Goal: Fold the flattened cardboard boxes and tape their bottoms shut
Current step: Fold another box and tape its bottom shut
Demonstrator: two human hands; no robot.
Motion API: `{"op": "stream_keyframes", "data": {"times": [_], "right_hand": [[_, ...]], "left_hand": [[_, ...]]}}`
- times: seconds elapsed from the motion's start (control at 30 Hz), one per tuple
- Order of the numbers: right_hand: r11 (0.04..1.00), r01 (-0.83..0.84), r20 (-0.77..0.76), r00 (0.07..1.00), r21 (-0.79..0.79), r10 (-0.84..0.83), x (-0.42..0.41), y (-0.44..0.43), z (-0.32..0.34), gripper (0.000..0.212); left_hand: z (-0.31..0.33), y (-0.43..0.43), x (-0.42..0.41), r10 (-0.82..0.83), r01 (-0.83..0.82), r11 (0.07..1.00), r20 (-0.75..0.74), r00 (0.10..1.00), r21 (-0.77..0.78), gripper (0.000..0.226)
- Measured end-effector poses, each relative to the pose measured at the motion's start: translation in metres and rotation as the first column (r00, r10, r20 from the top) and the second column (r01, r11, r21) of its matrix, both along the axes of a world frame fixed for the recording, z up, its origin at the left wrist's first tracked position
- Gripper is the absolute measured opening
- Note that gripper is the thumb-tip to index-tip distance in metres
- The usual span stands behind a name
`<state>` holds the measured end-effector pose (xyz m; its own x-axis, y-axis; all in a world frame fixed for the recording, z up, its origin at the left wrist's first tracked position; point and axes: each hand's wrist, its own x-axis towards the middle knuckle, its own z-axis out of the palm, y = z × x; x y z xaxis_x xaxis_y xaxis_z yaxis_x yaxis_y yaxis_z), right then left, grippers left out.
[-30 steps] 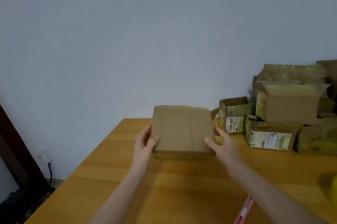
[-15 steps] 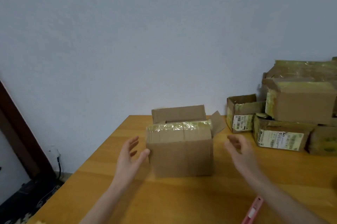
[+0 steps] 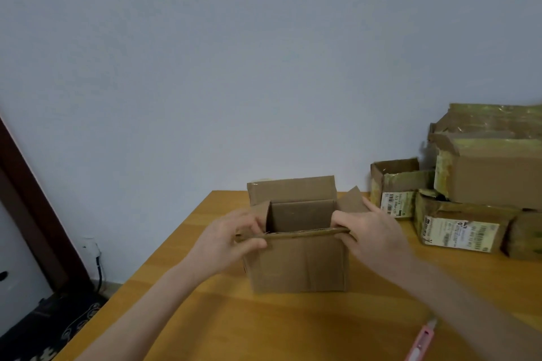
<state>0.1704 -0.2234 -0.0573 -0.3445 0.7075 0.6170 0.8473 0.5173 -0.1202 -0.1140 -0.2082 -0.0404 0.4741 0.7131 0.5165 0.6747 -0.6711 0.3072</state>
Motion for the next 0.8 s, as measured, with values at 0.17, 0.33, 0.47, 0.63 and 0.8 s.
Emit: {"op": "stream_keyframes", "data": {"times": [0.17, 0.33, 0.47, 0.63, 0.8], "right_hand": [[0.999, 0.03, 0.054, 0.998, 0.032, -0.032, 0.0, 0.005, -0.007, 0.029], [0.999, 0.026, 0.006, 1.0, -0.046, -0.026, 0.003, 0.003, -0.007, 0.012], [0.998, 0.035, -0.089, 0.995, -0.052, -0.039, -0.002, 0.002, -0.012, 0.017], [0.957, 0.206, -0.469, 0.837, -0.205, -0.281, 0.002, -0.011, -0.013, 0.107], [0.828, 0.037, -0.558, 0.722, -0.559, -0.409, 0.003, -0.027, -0.049, 0.099]], "left_hand": [[0.03, 0.021, 0.019, -0.059, -0.012, 0.979, -0.338, 0.939, -0.204, 0.081], [0.037, 0.026, 0.007, 0.214, -0.19, 0.977, -0.479, 0.851, 0.098, 0.105], [0.003, 0.005, -0.025, 0.219, -0.213, 0.964, 0.021, 0.975, -0.161, 0.085], [-0.049, -0.034, -0.009, 0.279, -0.022, 0.919, 0.609, 0.742, -0.393, 0.08], [-0.088, -0.044, 0.02, 0.485, -0.157, 0.825, 0.538, 0.689, -0.543, 0.087]]}}
